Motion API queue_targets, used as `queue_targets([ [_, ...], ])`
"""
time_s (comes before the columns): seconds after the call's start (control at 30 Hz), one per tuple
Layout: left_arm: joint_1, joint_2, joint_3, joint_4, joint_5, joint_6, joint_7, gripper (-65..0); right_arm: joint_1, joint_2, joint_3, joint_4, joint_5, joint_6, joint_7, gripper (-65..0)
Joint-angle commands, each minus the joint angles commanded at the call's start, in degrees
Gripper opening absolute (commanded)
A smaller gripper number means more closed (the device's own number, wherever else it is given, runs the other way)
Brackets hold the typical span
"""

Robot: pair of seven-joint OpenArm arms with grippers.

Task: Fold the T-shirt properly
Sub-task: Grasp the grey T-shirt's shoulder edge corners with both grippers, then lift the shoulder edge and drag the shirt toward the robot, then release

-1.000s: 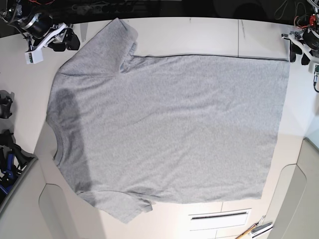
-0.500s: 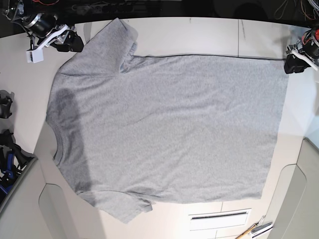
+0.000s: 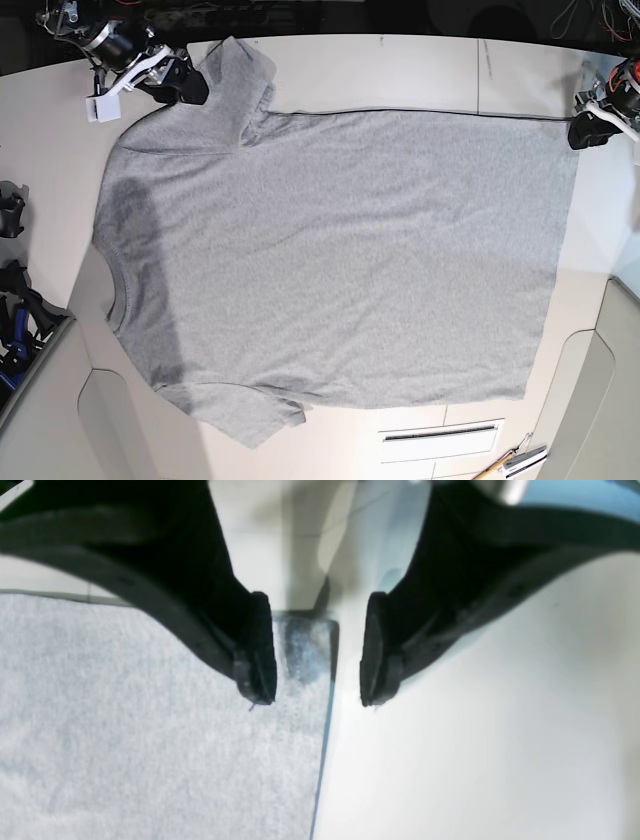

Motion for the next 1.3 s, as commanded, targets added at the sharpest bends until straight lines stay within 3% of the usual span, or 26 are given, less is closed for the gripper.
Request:
queue_targets([
  [0.17, 0.02, 1.14, 0.00, -0.02, 0.02, 0.00, 0.00, -35.2, 1.20, -1.55, -1.14, 0.00, -0.68, 0.00, -0.02, -33.3],
  [0.23, 0.02, 1.53, 0.00, 0.00, 0.00, 0.02, 0.00, -45.8, 1.73, -2.43, -1.14, 0.00, -2.01, 0.20, -0.09, -42.4],
  [0.33, 0.02, 1.53, 0.00, 0.00, 0.00, 0.02, -0.94, -65.0, 1.77, -2.80, -1.11, 0.04, -4.07, 2.47, -0.07, -65.0],
  [0.37, 0.00, 1.49, -0.02, 0.00, 0.00, 0.04, -1.01, -65.0, 1.77, -2.80, -0.79, 0.13, -4.07, 3.28, -0.13, -65.0],
  [0.43, 0.02, 1.20, -0.02, 0.50, -0.33, 0.00, -1.03, -65.0, 1.73, -2.95, 0.59, 1.11, -3.87, 7.21, -0.74, -65.0],
  [0.47, 0.07, 0.87, -0.02, 1.09, -0.96, -0.48, -0.83, -65.0, 1.77, -3.50, 1.86, 1.86, -3.80, 9.18, -2.60, -65.0],
  [0.5, 0.35, 0.57, -0.04, 1.81, -1.40, -1.36, -0.81, -65.0, 1.75, -4.24, 3.34, 2.93, -2.78, 9.94, -4.66, -65.0],
  [0.6, 0.46, 0.44, -0.68, 4.98, -2.34, -4.12, 0.55, -65.0, 1.16, -5.70, 8.07, 5.60, 2.95, 10.10, -7.39, -65.0],
  [0.67, 0.42, 0.44, -1.86, 7.08, -4.24, -4.12, 0.61, -65.0, 1.14, -5.64, 10.86, 6.95, 5.38, 11.19, -7.69, -65.0],
  [0.73, 0.04, 0.44, -3.21, 8.52, -5.51, -4.12, 0.42, -65.0, 1.16, -5.62, 13.31, 8.31, 6.49, 11.17, -7.78, -65.0],
  [0.93, -3.39, 0.46, -3.91, 9.64, -5.53, -4.12, 0.22, -65.0, 4.07, -4.98, 15.65, 11.61, 6.10, 11.19, -7.76, -65.0],
  [1.0, -4.68, 0.57, -3.56, 9.62, -5.29, -4.12, 0.15, -65.0, 7.04, -5.01, 15.63, 11.56, 3.69, 11.15, -7.52, -65.0],
  [1.13, -8.68, 0.63, -1.62, 8.15, -1.16, -4.04, -1.86, -65.0, 14.14, -4.79, 15.17, 10.71, -0.48, 11.13, -6.80, -65.0],
  [1.3, -16.11, 0.63, 2.12, 2.19, 6.36, 0.81, -7.96, -65.0, 23.04, -2.82, 12.68, 3.15, -3.26, 11.13, -4.35, -65.0],
])
